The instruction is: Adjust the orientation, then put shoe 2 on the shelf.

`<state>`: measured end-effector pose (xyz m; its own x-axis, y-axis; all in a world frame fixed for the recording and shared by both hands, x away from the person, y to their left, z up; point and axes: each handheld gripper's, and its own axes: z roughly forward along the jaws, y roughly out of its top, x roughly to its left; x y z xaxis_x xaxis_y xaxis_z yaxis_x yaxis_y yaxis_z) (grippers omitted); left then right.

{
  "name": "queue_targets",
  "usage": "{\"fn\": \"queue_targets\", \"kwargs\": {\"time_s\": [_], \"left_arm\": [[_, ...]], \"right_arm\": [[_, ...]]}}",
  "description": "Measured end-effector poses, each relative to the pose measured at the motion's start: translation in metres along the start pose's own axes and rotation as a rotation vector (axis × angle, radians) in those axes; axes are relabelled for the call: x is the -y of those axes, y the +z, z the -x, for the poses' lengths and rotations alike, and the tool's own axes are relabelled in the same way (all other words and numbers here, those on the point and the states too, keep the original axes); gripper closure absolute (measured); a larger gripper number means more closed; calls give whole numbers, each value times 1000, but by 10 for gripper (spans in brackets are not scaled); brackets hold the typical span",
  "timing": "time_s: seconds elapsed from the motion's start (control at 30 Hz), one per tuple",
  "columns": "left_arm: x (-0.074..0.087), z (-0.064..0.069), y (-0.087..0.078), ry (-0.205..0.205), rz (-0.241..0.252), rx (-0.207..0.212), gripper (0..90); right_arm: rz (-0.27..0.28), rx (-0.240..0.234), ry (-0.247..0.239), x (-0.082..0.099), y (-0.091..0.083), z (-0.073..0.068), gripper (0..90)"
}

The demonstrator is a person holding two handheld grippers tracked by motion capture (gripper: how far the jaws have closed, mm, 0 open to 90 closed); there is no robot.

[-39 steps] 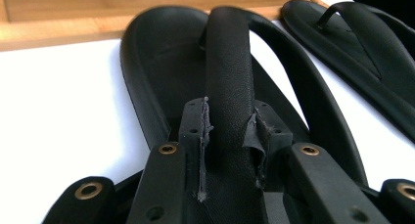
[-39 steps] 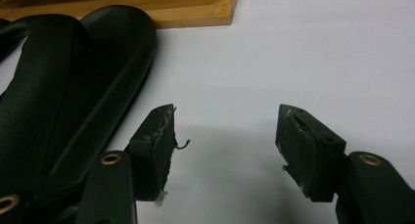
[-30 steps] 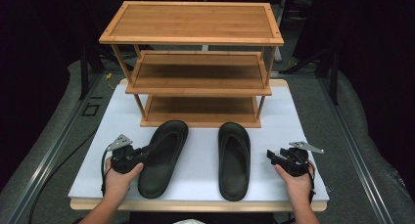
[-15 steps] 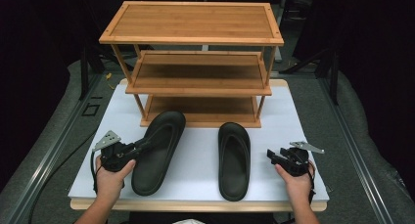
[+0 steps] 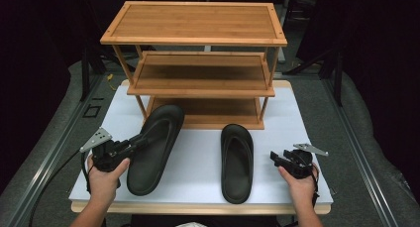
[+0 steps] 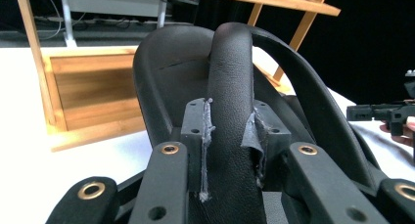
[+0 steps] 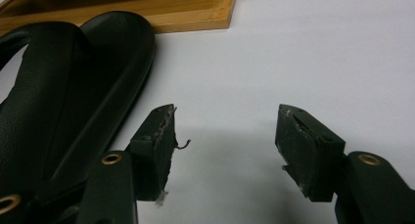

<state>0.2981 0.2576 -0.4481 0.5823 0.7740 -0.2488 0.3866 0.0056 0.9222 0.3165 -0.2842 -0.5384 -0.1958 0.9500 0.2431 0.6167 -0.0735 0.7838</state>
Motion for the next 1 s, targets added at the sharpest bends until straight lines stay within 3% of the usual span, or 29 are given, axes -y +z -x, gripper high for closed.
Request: {"fn": "queue_targets", "kwargs": {"time_s": [0.47, 0.7, 0.83, 1.0], "left_arm": [[-30, 2, -14, -20, 41, 18, 712], [-49, 5, -20, 2, 63, 22, 714], [-63, 6, -18, 5, 75, 20, 714], [-82, -1, -7, -27, 86, 27, 715]], "right_arm": [[-1, -3, 5, 0, -1, -1, 401], [-1, -3, 6, 0, -1, -1, 401], [0, 1, 5, 0, 0, -1, 402], [1, -3, 4, 0, -1, -1, 402]]}}
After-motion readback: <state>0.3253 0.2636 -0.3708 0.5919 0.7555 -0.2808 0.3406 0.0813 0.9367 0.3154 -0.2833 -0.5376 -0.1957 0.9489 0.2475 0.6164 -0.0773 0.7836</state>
